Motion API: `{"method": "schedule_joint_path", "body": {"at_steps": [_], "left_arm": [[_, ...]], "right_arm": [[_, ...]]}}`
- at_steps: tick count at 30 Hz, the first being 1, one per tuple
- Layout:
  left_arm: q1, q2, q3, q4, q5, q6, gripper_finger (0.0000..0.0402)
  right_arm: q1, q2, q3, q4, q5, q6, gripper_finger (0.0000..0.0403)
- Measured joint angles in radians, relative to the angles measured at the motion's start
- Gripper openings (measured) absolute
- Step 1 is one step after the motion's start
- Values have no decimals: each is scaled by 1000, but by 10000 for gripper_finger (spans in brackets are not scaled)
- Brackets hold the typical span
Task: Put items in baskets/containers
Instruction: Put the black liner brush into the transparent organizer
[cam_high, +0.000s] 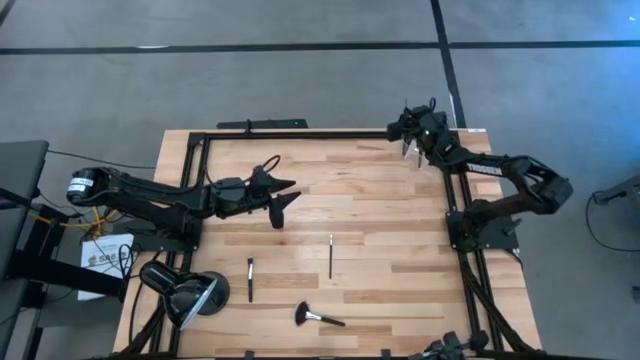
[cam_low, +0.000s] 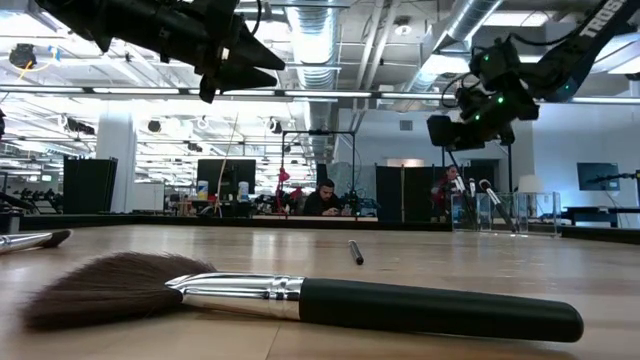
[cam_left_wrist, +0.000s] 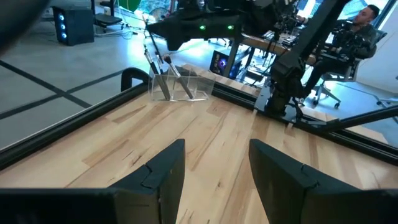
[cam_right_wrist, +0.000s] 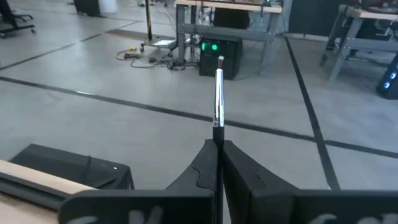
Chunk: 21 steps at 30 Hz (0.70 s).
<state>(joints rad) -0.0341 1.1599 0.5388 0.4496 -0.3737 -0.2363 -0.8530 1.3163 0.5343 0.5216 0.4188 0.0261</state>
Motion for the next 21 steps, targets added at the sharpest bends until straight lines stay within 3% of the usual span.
{"method": "schedule_joint_path", "body": {"at_steps": [13,21], "left_arm": [[0,0,0,-6,0,-3,174],[0,0,0,-5,0,-3,174]], "right_arm": [[-46,114,0,8,49,79,2],[-44,129,0,-61,53,140,23]]}}
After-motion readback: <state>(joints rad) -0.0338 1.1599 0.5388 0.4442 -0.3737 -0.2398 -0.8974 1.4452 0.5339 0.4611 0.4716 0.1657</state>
